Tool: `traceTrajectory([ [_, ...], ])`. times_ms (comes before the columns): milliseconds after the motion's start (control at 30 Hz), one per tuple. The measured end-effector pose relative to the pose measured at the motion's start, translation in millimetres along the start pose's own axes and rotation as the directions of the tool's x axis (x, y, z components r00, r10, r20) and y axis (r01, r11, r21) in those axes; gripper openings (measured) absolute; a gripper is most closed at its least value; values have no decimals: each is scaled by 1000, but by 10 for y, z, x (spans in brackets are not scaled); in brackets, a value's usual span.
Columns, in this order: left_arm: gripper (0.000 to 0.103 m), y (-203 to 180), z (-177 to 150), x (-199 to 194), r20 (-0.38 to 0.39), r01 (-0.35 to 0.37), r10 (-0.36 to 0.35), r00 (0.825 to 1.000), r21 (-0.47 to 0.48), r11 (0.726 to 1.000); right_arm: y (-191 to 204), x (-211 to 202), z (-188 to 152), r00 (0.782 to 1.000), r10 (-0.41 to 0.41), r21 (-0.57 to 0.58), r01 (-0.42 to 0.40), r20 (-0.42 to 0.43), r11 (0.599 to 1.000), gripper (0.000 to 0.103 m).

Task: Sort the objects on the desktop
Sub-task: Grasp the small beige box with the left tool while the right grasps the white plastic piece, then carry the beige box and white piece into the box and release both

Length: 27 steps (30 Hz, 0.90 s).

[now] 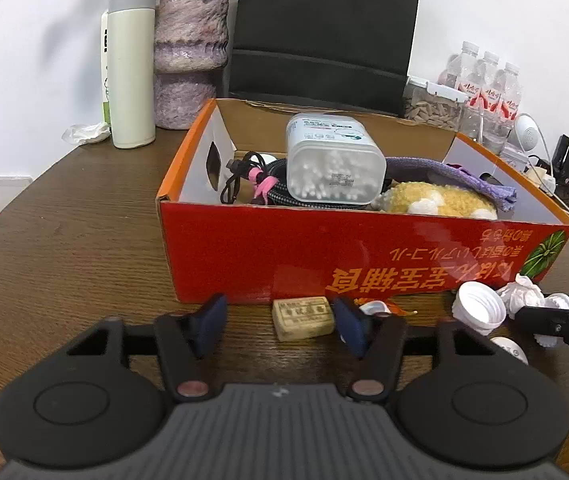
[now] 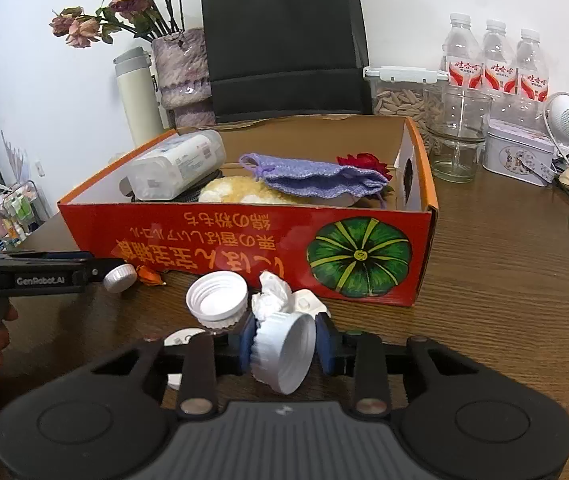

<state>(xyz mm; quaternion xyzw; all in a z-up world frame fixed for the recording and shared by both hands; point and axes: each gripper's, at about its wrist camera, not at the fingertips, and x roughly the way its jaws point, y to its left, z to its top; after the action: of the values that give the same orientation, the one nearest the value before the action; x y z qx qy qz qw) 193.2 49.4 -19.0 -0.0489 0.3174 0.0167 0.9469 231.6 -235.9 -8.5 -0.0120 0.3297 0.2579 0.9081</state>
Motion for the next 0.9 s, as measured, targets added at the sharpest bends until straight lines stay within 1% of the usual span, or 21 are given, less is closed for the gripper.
traceTrajectory([
  [133, 45, -5, -19, -27, 1, 7, -7, 1000, 13, 1000, 7, -39, 4, 1000, -1, 3, 1, 12, 1000, 30],
  [233, 32, -23, -36, -56, 2, 22, -22, 1000, 21, 1000, 3, -73, 11, 1000, -4, 7, 4, 20, 1000, 30],
  [267, 31, -29, -41, -70, 4, 21, -21, 1000, 25, 999, 3, -82, 13, 1000, -5, 9, 5, 23, 1000, 27],
  [333, 31, -29, -53, -80, 5, 18, -19, 1000, 27, 999, -5, -96, 19, 1000, 4, 18, -4, 23, 1000, 25],
  [400, 31, -10, -55, -95, 7, 14, -14, 1000, 18, 1000, -2, -113, 21, 1000, 9, 20, -9, 26, 1000, 18],
  [567, 31, 21, -73, -124, 9, 3, -3, 1000, 5, 1000, 5, -157, 7, 999, 12, 21, -13, 36, 1000, 18],
  [667, 31, 25, -85, -147, 12, 5, -5, 1000, 5, 1000, -5, -172, -2, 999, 15, 28, -16, 44, 999, 15],
  [767, 31, 3, -93, -194, 28, 6, -6, 1000, 16, 1000, 9, -214, 5, 997, 30, 25, -32, 72, 999, 14],
  [900, 31, -22, -109, -292, 54, 6, -7, 999, 25, 1000, 30, -232, 13, 996, 41, 16, -42, 82, 999, 14],
])
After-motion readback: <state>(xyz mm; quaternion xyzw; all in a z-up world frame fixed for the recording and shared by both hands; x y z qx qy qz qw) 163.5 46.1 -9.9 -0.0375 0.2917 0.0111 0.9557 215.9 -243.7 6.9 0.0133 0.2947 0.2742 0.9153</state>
